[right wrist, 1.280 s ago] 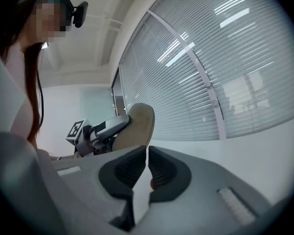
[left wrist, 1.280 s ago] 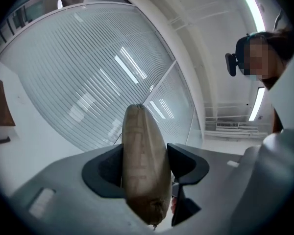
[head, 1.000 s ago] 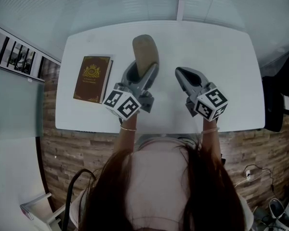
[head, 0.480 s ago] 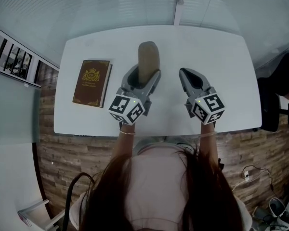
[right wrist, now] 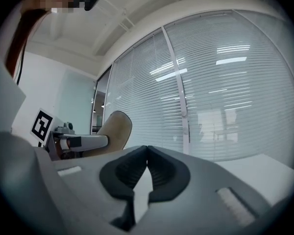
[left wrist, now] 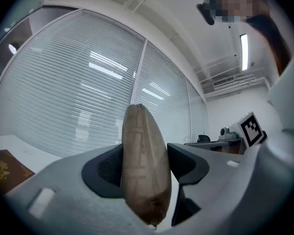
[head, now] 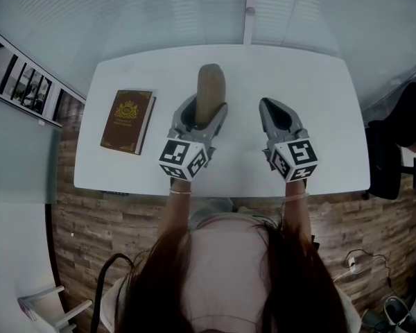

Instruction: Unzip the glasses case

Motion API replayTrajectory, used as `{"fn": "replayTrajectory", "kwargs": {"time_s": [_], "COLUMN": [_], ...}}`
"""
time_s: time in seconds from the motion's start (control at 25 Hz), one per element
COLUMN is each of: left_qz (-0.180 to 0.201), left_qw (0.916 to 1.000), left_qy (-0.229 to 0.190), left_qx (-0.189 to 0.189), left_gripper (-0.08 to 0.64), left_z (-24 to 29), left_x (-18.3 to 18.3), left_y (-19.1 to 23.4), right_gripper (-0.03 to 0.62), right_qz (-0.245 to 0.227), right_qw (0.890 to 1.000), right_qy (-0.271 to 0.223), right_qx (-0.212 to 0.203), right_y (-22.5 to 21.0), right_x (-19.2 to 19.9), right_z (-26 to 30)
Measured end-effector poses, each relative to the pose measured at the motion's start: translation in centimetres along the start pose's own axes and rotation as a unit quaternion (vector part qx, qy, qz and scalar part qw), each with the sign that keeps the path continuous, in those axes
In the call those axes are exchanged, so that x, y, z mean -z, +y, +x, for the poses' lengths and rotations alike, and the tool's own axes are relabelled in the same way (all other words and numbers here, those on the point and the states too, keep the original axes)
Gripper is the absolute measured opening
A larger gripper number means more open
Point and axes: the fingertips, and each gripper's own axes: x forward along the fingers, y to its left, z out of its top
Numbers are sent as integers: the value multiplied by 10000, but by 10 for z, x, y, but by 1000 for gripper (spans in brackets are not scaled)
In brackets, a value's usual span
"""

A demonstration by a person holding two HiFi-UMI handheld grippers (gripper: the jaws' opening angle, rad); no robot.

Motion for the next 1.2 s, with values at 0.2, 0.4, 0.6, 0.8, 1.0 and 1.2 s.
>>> {"fn": "replayTrajectory", "kwargs": {"time_s": [0.2,0.4,0.6,0.8,1.0,1.2], "left_qz": [196,293,334,327,357,370], "left_qw": [9996,9990,9985,9984,9981,9981], "left_qy": [-27,-45,-91,-101,-143,-179], "left_qx": [-210,-326,-430,-459,-477,-453], "left_gripper": [275,275,275,275,275,275], "left_z": [-5,-14,-25,-36,-48,-58], "left_x": [-7,-11,-16,-15,-20,-23], "left_y": [-15,-33,-51,-70,-89,-104], "right_gripper": [3,3,3,2,2,2], "right_qz": [34,-12,-79,-104,-56,-62], "right_qw": [9997,9994,9990,9990,9987,9986], "right_qy": [6,-63,-99,-97,-76,-93], "right_qx": [-245,-337,-423,-434,-510,-522], "right_y": [-2,-2,4,8,15,21], "right_x": [0,-4,-8,-8,-8,-8], "right_z": [-17,-35,-54,-73,-93,-109]}}
